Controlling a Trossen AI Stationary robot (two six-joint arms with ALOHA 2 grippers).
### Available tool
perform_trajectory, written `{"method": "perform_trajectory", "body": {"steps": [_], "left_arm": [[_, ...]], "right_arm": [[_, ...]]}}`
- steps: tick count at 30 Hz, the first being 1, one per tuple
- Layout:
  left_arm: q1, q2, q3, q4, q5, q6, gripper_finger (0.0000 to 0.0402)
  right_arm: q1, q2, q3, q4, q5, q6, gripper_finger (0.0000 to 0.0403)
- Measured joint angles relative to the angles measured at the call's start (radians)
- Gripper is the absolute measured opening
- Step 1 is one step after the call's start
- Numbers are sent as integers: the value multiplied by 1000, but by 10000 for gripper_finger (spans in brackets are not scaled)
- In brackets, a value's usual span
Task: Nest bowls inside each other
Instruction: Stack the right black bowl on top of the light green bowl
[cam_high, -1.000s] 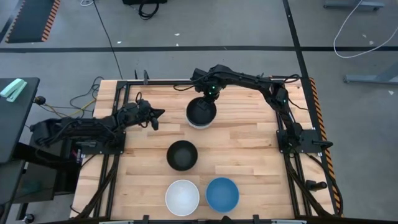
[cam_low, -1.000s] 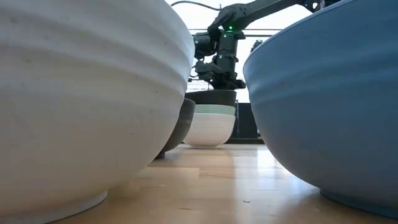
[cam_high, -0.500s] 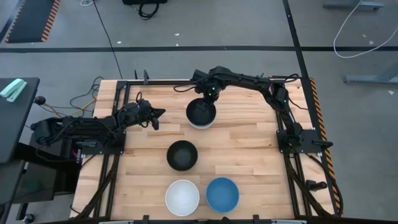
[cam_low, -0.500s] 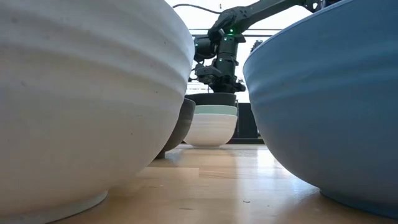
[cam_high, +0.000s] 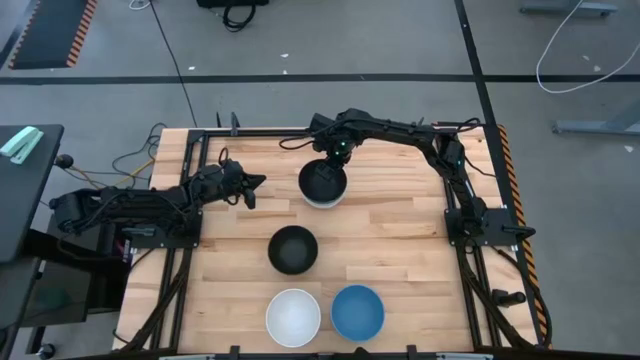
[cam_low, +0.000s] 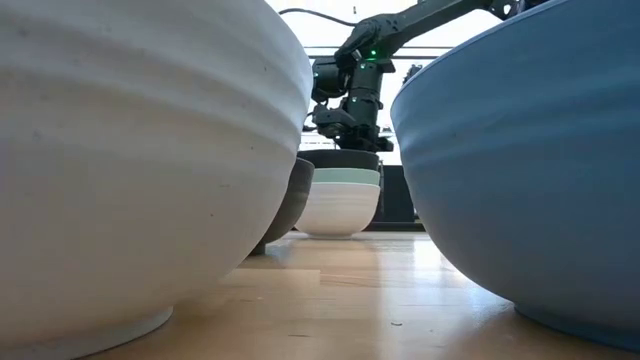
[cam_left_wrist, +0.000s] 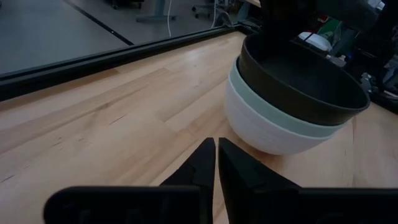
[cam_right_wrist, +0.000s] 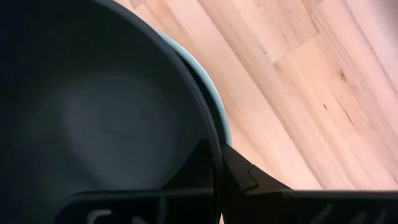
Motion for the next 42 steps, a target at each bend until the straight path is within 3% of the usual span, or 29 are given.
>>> {"method": "perform_trajectory", "body": {"steps": [14, 42], "left_arm": [[0, 0, 0, 0, 0, 0, 24], [0, 0, 0, -2, -1, 0, 38]], "right_arm": [[1, 5, 6, 14, 10, 0, 69], [0, -19, 49, -12, 10, -3, 84]]}}
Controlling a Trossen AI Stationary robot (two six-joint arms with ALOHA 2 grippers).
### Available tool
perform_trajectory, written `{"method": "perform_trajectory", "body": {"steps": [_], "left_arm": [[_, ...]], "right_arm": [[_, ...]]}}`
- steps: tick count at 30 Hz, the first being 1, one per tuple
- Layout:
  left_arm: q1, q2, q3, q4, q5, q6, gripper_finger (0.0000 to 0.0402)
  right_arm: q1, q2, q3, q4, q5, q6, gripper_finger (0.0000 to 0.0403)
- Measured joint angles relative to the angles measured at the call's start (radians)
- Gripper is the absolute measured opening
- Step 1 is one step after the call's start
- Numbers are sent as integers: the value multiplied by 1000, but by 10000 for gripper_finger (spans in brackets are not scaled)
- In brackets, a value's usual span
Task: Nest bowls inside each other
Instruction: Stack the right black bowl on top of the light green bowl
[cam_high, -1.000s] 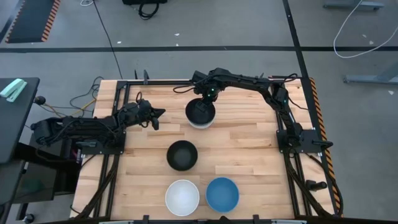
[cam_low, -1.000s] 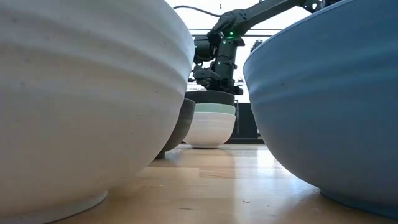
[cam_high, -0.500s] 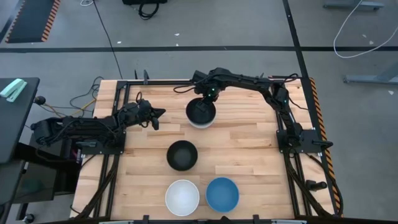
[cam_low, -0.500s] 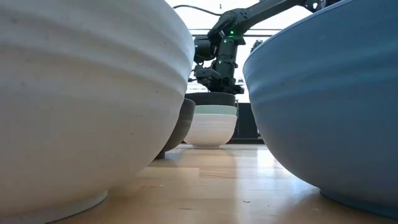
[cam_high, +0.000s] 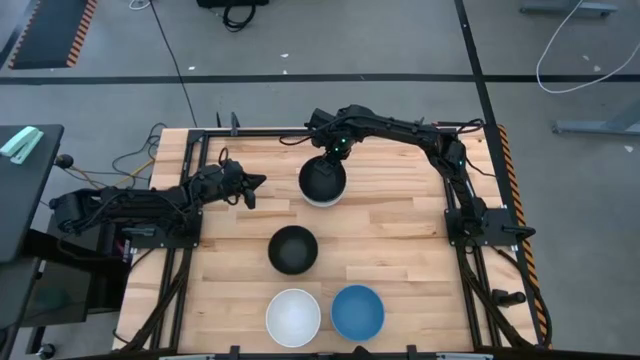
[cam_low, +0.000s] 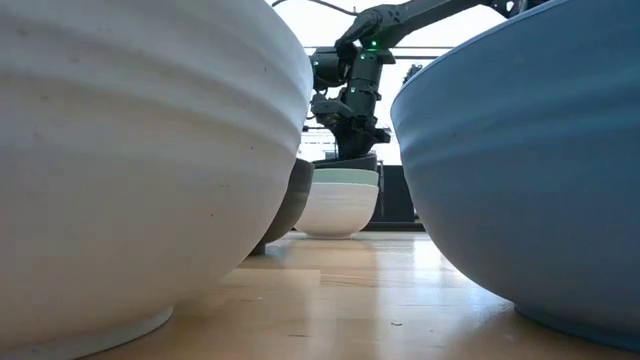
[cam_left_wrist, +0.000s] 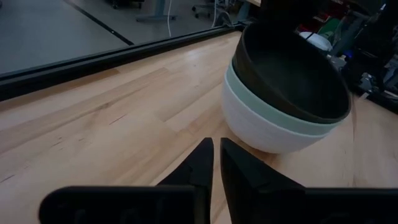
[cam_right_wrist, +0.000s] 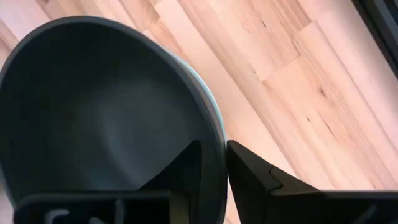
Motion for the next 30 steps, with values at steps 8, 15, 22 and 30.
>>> {"method": "perform_trajectory", "body": {"steps": [8, 15, 22, 30], "left_arm": [[0, 0, 0, -1, 0, 0, 39], [0, 0, 0, -6, 0, 9, 35], [1, 0, 0, -6, 0, 19, 40], [1, 0, 0, -7, 0, 19, 33]], "right_arm": [[-14, 0, 2, -1, -2, -5, 84], [-35, -7, 2, -3, -3, -7, 84], [-34, -60, 8, 3, 8, -13, 84], [-30, -126, 8, 16, 17, -22, 76]]}}
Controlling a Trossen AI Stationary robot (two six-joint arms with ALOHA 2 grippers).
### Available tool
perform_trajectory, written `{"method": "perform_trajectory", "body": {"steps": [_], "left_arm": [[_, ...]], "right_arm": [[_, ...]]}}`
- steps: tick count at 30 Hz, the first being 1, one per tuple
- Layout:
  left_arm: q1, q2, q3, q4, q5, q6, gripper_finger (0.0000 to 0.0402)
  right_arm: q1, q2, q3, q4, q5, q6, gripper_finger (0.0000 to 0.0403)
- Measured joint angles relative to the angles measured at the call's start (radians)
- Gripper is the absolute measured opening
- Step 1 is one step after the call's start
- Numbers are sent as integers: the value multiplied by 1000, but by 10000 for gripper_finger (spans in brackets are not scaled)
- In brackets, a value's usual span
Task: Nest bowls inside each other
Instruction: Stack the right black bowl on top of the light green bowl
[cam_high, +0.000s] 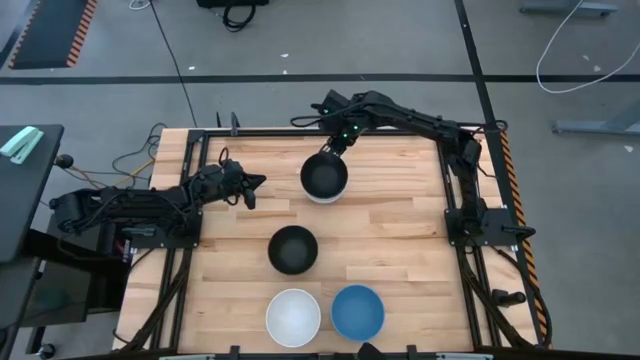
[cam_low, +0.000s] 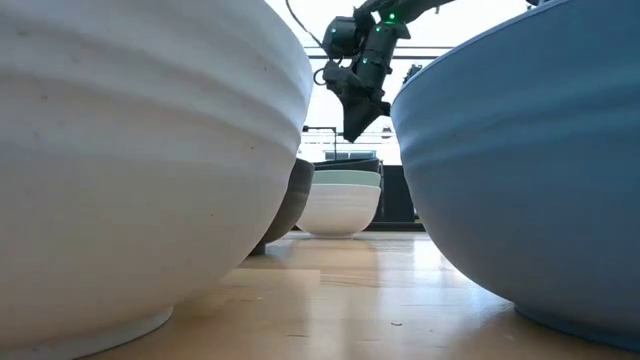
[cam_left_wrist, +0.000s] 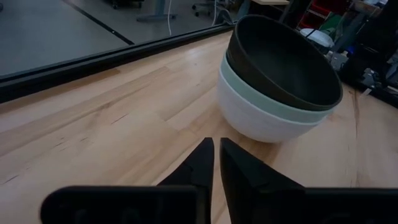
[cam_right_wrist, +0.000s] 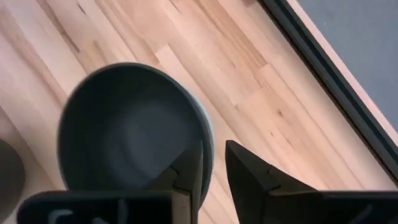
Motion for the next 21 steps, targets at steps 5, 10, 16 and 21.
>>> {"method": "perform_trajectory", "body": {"steps": [5, 10, 16, 21], "left_arm": [[0, 0, 0, 0, 0, -2, 35], [0, 0, 0, 0, -1, -3, 34], [0, 0, 0, -1, 0, -3, 23], [0, 0, 0, -17, 0, -4, 27]], "right_arm": [[11, -1, 0, 9, 5, -26, 18], [23, -1, 0, 20, 10, -37, 15], [36, 2, 0, 18, 12, -37, 7], [58, 14, -1, 11, 10, -42, 4]]}}
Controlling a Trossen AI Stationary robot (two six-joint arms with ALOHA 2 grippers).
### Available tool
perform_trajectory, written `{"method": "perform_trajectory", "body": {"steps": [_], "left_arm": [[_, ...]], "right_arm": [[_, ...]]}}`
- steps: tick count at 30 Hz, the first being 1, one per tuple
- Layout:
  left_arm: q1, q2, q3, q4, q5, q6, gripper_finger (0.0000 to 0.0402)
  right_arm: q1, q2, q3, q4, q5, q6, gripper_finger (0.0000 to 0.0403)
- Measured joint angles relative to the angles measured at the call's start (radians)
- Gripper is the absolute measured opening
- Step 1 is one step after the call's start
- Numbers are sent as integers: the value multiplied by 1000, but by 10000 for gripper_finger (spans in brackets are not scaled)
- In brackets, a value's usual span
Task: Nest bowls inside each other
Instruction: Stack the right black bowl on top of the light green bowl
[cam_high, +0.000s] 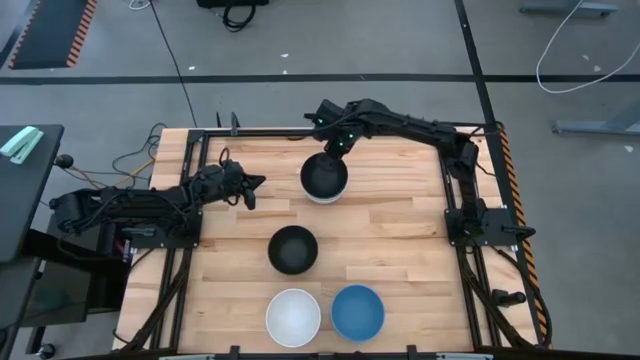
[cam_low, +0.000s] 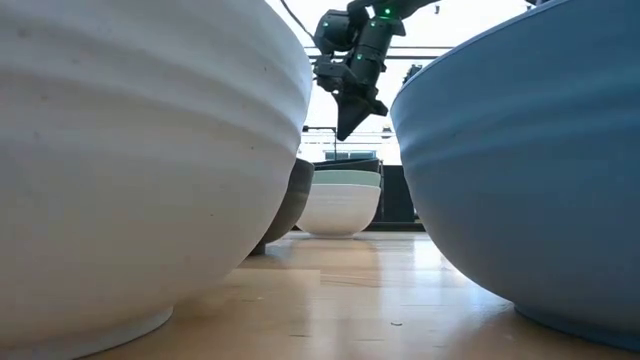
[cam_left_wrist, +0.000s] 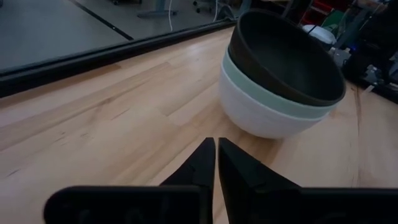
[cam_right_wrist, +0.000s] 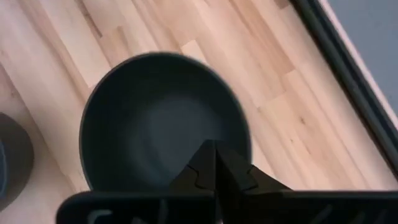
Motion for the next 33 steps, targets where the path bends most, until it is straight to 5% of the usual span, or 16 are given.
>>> {"method": "perform_trajectory", "body": {"steps": [20, 33], "left_arm": [[-1, 0, 0, -24, 0, 0, 25], [-1, 0, 0, -22, 0, -1, 16]], "right_arm": [[-45, 2, -187, 62, 11, -2, 1], [-37, 2, -153, 189, -61, -46, 0]]}}
